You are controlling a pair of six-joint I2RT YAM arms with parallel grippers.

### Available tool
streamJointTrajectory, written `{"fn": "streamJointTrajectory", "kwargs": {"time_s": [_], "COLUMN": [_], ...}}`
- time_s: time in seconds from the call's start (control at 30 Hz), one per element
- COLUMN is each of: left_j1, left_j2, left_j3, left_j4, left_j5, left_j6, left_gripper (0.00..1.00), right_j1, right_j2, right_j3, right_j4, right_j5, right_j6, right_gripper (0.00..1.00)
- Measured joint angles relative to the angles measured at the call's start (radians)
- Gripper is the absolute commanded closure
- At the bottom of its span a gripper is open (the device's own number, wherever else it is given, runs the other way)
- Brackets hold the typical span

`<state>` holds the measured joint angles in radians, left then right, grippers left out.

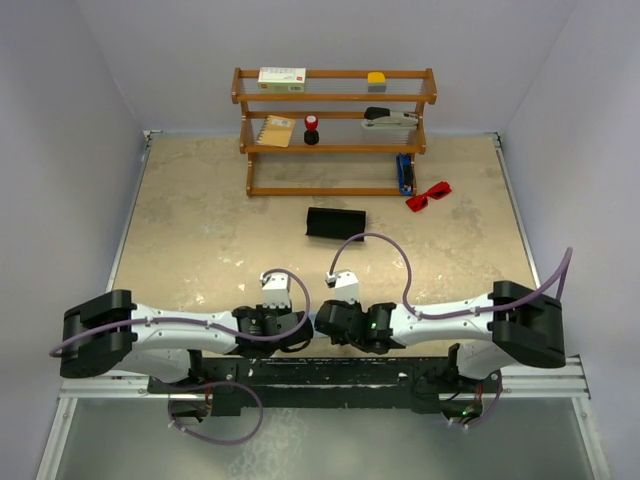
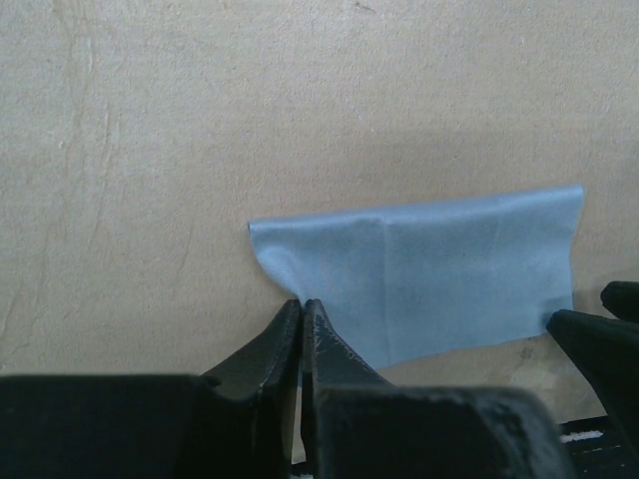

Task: Organize the sunglasses
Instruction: Pick up the glasses cleaning cloth from the center of the board.

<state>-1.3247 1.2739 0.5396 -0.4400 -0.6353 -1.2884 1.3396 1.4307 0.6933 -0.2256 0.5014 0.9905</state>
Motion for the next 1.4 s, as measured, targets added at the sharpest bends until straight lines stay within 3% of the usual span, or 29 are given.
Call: {"fn": "streamJointTrajectory", "kwargs": {"time_s": [0.93,1.27,1.4], "left_j1": [0.000,0.000,0.000], "left_j2": [-0.024,-0.025,-0.025], "left_j3": [-0.029,-0.031,-0.031], "left_j4": [0.007,0.011,0.013], "left_j5": [0.007,0.007,0.007], "left_j6": [0.028,0.028,0.027], "left_gripper": [1.00,1.00,1.00], "right_j1": [-0.005,-0.005,-0.005], "right_j2": [0.099,0.100,0.100], "right_j3": [0.047,0.047,0.047], "right_j4": [0.048,0.060,0.061], "right_j5": [0.001,-0.020,-0.022], "right_j6": [0.047,0.048,0.048], "right_gripper": [0.73,0.77,0.85]}}
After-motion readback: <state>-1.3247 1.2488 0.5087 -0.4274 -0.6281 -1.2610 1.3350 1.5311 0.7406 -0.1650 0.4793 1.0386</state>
